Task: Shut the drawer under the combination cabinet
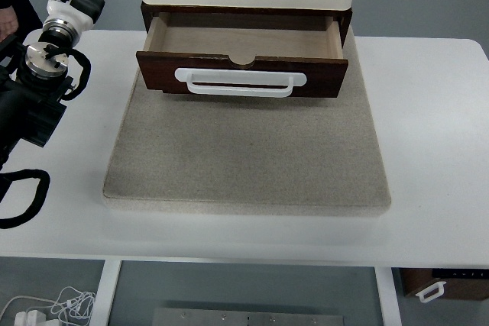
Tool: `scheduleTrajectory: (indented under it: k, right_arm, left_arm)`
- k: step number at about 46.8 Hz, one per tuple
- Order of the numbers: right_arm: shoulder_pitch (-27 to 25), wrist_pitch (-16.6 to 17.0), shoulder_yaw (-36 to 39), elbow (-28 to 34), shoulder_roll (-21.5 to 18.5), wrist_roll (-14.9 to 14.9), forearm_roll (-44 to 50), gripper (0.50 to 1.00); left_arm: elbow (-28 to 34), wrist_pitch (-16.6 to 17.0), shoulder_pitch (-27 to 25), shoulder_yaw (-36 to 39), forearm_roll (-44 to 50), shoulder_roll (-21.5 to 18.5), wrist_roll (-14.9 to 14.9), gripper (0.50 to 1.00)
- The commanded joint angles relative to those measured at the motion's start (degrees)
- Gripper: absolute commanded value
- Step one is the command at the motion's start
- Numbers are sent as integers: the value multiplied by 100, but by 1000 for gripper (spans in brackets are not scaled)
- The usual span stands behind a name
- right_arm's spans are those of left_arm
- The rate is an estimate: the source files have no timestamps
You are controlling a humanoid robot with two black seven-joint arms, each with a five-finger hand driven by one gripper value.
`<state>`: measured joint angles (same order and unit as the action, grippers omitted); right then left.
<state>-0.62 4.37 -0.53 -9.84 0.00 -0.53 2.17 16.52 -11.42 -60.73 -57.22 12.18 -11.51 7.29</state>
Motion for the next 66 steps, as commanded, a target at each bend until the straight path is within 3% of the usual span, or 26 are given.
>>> scheduleTrajectory:
  k: [1,24,31,36,47,60,66]
  right_arm:
    - [0,-7,0,0,0,0,2,952]
    - [0,2,0,-9,0,0,2,952]
    - [0,2,0,0,0,0,2,952]
    - [0,-7,0,0,0,0,-6,952]
    - [0,2,0,-9,0,0,2,952]
    - [0,2,0,0,0,0,-6,952]
    - [0,-7,0,0,0,0,2,952]
  left_arm:
    - [9,0,8,-9,12,9,1,1000]
    - [0,-88,52,17,74,-62,45,1000]
    - [18,-562,105,61,56,-70,62,1000]
    - [0,-589,105,9,65,-88,88,1000]
    - [26,-668,-70,-9,100,-439,159,1000]
    - [70,-703,-756,79,39,-888,273,1000]
    - [535,-677,-1011,105,-23,-1291,273,1000]
